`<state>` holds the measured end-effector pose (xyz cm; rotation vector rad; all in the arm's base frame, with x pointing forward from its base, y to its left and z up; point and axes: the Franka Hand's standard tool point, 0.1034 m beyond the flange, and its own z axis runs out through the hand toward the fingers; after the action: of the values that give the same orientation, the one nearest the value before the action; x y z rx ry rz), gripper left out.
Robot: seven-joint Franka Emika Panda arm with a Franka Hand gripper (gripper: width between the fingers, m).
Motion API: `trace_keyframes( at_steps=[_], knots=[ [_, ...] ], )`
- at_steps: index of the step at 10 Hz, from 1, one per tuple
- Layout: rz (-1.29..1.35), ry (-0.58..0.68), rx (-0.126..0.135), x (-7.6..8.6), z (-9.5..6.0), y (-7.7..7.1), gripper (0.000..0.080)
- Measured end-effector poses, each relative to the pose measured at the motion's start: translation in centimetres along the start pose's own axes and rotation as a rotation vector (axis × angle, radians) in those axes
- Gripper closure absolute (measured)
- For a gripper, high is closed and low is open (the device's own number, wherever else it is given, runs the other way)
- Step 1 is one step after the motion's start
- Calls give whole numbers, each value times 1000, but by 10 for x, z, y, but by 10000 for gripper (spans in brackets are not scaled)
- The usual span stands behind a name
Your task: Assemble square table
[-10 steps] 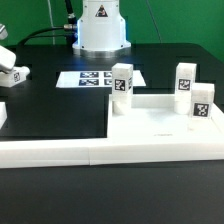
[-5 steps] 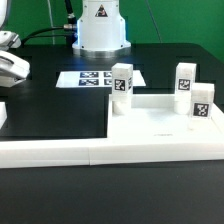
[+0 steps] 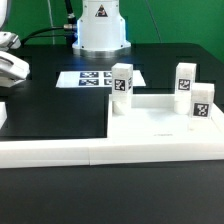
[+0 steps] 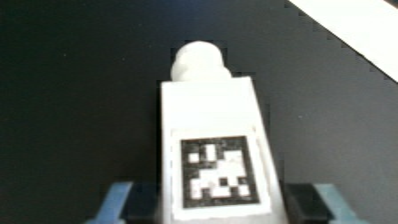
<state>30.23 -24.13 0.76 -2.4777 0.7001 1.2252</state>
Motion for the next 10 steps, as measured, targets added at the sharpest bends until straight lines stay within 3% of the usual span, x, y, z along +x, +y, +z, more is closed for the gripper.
trace_keyframes(
  at_steps=[6,7,8,10],
  knots=[
    [-8,-8,-4,-3,-5,-3,511],
    [-41,2,-17,-14,-27,-19,511],
    [-70,28,-9,-25,-47,-37,511],
    [-89,80,-10,-40,-73,-61,511]
  ],
)
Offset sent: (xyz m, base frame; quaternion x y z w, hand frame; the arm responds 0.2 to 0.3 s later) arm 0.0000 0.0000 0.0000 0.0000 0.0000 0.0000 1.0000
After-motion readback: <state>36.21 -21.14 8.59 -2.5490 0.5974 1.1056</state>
